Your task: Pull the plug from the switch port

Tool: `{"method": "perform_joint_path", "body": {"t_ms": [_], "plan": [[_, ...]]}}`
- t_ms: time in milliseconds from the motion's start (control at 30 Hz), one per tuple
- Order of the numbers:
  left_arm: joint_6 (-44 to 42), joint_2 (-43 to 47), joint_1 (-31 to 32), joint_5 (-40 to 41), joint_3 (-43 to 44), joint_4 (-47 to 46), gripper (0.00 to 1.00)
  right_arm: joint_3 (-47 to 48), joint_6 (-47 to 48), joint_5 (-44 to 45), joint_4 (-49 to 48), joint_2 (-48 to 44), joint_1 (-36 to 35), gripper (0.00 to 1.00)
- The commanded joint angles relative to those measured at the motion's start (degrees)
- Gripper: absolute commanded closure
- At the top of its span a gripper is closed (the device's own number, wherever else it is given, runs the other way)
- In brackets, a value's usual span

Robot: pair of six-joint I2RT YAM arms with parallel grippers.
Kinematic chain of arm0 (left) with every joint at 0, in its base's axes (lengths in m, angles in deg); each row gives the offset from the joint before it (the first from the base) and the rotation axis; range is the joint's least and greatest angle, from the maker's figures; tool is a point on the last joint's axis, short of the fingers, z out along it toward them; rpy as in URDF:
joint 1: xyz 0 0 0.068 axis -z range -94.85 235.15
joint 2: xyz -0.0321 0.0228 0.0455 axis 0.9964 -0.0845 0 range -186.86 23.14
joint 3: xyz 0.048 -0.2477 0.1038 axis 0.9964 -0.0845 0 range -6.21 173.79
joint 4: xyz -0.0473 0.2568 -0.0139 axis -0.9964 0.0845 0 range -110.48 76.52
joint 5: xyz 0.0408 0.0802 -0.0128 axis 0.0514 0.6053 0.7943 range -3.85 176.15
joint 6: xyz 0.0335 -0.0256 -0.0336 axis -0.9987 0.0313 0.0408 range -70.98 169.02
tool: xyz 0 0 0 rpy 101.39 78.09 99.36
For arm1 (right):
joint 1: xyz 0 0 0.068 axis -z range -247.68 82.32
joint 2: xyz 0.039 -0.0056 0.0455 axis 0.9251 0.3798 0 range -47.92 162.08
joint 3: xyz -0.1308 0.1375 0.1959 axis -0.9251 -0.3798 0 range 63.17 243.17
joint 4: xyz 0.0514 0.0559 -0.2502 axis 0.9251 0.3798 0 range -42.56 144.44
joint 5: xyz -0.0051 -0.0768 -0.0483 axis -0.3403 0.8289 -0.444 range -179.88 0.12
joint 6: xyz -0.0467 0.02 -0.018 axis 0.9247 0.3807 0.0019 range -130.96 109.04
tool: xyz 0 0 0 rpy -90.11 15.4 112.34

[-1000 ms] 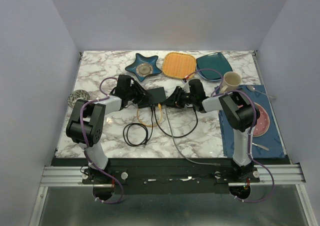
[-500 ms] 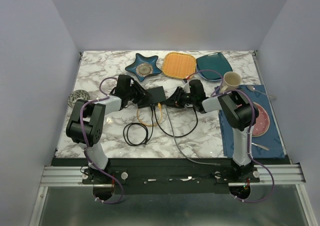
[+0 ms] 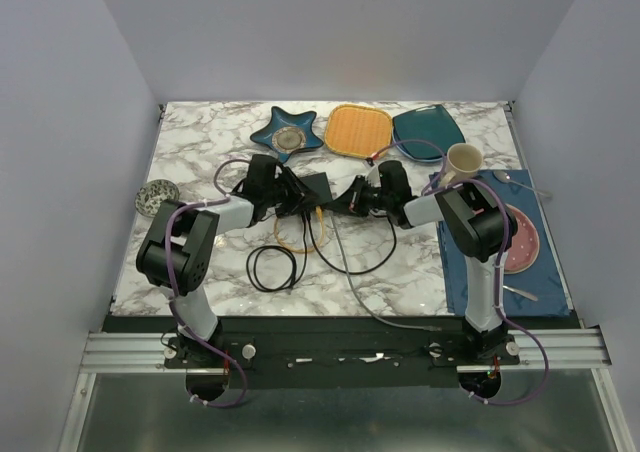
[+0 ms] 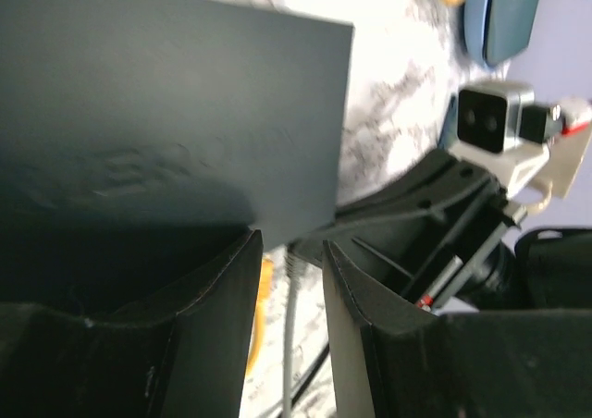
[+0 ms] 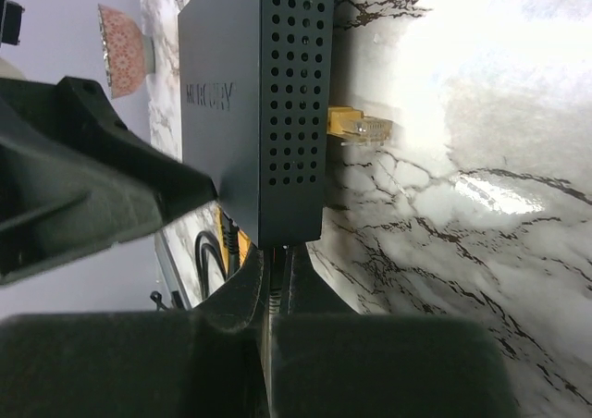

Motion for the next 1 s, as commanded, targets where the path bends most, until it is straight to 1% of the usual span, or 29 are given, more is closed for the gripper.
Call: {"method": "perform_joint_path", "body": {"t_ms": [0, 133, 500, 700, 967], "plan": [[1.30, -1.55, 3.56, -2.61, -0.84, 2.41, 0.52, -2.39, 2.55, -0.81, 0.38, -1.07, -0.17, 0.99], [2.01, -2.43, 4.09, -2.78, -0.93, 1.79, 0.52, -2.65, 2.72, -1.08, 0.38, -1.42, -0.17, 0.99], [2.01, -4.01, 3.39, 2.05, -0.31, 4.69, 0.52, -3.44, 5.44, -2.40, 2.75, -3.00, -0.70, 0.99], [2.97, -4.28, 2.86, 3.54, 0.57, 5.22, 0.52, -3.71, 7.64, -2.31, 6.44, -4.41, -2.37, 0.99], [3.68, -4.37, 2.51, 3.72, 2.06, 5.31, 0.52, -4.24, 9.58, -2.13, 10.75, -6.69, -2.81, 0.99]]}}
